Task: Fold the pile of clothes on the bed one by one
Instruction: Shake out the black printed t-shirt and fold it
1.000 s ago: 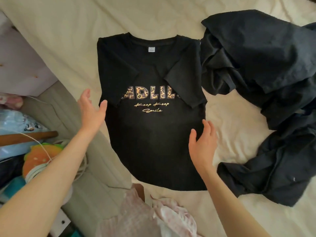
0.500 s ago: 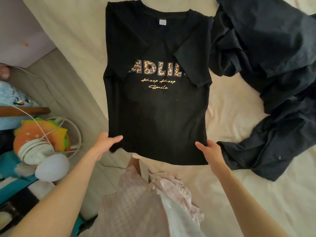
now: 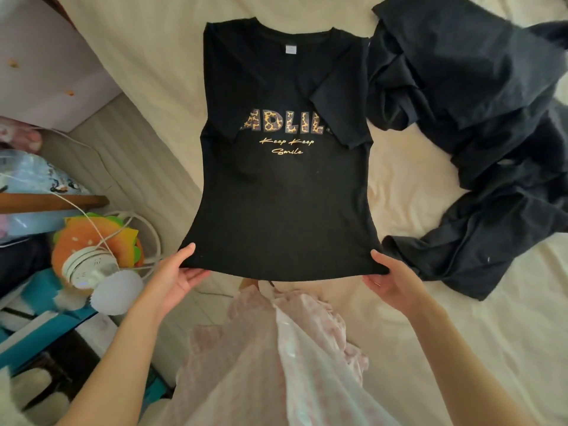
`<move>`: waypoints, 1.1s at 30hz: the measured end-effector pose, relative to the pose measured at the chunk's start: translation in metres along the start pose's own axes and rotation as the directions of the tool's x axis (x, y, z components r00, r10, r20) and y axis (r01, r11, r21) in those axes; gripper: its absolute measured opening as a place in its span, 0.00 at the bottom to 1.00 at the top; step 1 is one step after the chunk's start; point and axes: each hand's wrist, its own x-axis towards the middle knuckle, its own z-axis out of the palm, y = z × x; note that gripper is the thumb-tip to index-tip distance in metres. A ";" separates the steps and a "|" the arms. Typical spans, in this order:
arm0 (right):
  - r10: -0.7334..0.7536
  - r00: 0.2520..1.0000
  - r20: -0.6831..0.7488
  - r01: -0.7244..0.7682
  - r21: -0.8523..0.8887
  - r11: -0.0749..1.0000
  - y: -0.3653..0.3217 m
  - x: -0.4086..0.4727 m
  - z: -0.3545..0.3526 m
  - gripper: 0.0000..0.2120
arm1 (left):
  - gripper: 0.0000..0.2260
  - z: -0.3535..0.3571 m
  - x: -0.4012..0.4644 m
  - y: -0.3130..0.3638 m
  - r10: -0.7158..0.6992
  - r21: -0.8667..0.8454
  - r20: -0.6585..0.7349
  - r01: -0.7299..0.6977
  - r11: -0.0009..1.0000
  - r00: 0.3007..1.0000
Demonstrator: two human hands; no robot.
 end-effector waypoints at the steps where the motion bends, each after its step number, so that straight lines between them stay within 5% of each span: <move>1: -0.011 0.999 0.047 0.008 0.064 0.998 -0.007 -0.005 0.002 0.08 | 0.07 0.005 -0.004 0.009 0.023 -0.055 0.007 -0.022 0.998 1.000; 5: -0.099 0.987 0.125 0.065 0.249 0.966 -0.048 -0.020 0.026 0.03 | 0.06 0.034 -0.015 0.057 0.136 -0.212 0.032 -0.127 0.969 0.990; 12: -0.258 0.931 0.259 0.127 0.434 0.892 -0.148 -0.028 0.111 0.10 | 0.09 0.117 0.001 0.157 0.259 -0.413 0.080 -0.205 0.887 0.962; 15: -0.298 0.933 0.201 0.154 0.525 0.837 -0.191 -0.021 0.148 0.08 | 0.11 0.149 0.020 0.197 0.307 -0.426 0.113 -0.233 0.874 0.945; 21: -0.413 0.859 0.302 0.127 0.657 0.743 -0.227 0.010 0.180 0.22 | 0.18 0.183 0.058 0.233 0.433 -0.450 0.176 -0.319 0.834 0.884; 24: -0.411 0.860 0.302 0.243 0.467 0.850 -0.212 0.026 0.172 0.21 | 0.22 0.166 0.069 0.221 0.432 -0.385 0.154 -0.349 0.855 0.889; 27: -0.458 0.880 0.127 0.451 0.078 0.889 -0.191 0.043 0.158 0.17 | 0.16 0.144 0.082 0.191 0.479 0.096 -0.111 -0.470 0.877 0.871; 30: -0.699 0.709 -0.093 0.583 -0.480 0.655 -0.176 0.057 0.150 0.08 | 0.17 0.131 0.098 0.168 0.593 0.508 -0.158 -0.451 0.734 0.789; 32: -0.784 0.615 -0.084 0.535 -0.685 0.494 -0.166 0.063 0.148 0.13 | 0.20 0.127 0.104 0.162 0.483 0.543 -0.125 -0.348 0.764 0.867; 33: -0.774 0.628 -0.077 0.504 -0.717 0.481 -0.161 0.068 0.147 0.15 | 0.20 0.127 0.106 0.159 0.381 0.499 -0.096 -0.286 0.818 0.920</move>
